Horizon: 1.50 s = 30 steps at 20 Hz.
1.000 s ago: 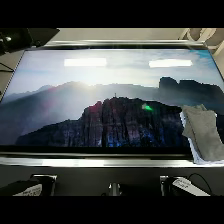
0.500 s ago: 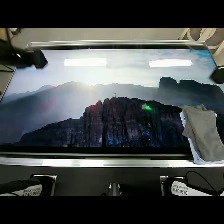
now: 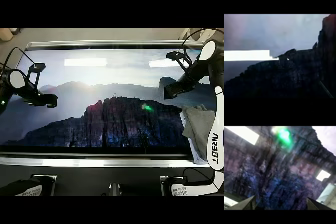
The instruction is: Fold the shirts.
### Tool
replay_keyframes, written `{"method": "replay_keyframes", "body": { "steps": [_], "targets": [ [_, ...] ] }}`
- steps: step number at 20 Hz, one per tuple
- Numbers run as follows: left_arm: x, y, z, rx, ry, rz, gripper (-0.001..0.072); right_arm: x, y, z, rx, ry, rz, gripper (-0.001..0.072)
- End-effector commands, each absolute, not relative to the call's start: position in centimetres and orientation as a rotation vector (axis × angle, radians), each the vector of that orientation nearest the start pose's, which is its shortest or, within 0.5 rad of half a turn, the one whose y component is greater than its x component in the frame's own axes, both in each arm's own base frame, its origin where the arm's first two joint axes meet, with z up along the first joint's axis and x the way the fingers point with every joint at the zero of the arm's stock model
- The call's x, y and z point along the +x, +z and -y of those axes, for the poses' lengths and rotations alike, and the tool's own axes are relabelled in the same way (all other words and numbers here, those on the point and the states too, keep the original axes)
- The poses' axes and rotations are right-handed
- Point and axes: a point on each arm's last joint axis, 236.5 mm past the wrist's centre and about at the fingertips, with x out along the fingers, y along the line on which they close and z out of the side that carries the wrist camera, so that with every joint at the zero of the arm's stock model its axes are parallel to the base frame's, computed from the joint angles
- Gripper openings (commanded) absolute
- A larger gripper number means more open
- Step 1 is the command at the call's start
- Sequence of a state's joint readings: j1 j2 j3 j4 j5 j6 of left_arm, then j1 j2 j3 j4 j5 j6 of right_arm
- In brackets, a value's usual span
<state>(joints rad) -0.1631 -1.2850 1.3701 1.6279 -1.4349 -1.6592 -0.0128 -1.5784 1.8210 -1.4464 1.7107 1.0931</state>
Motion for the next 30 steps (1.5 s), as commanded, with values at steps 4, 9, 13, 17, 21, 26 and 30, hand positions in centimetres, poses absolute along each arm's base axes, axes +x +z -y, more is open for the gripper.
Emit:
{"method": "replay_keyframes", "body": {
  "steps": [4, 9, 13, 17, 21, 26, 30],
  "targets": [
    [36.3, 5.5, 4.1, 0.098, -0.016, -1.344, 0.0568, 40.4, 8.1, -2.1, -0.324, 0.422, -1.453, 0.0669],
    [36.3, 5.5, 4.1, 0.098, -0.017, -1.344, 0.0568, 40.6, 8.1, -2.1, -0.321, 0.417, -1.446, 0.0668],
    [36.3, 5.5, 4.1, 0.098, -0.017, -1.344, 0.0568, 39.0, 7.3, -2.1, -0.265, 0.39, -1.532, 0.0666],
    [36.3, 5.5, 4.1, 0.099, -0.017, -1.344, 0.0568, 36.1, 3.3, -2.6, -0.195, 0.397, -1.68, 0.0513],
    [36.3, 5.5, 4.1, 0.098, -0.017, -1.344, 0.0568, 35.4, 3.9, -2.8, -0.267, 0.41, -1.622, 0.0494],
    [36.3, 5.5, 4.1, 0.098, -0.017, -1.344, 0.0568, 37.4, 6.3, -3.2, -0.272, 0.348, -1.429, 0.0491],
    [36.3, 5.5, 4.1, 0.098, -0.017, -1.344, 0.0568, 36.9, 5.9, -3.2, -0.255, 0.341, -1.464, 0.0491]
  ]
}}
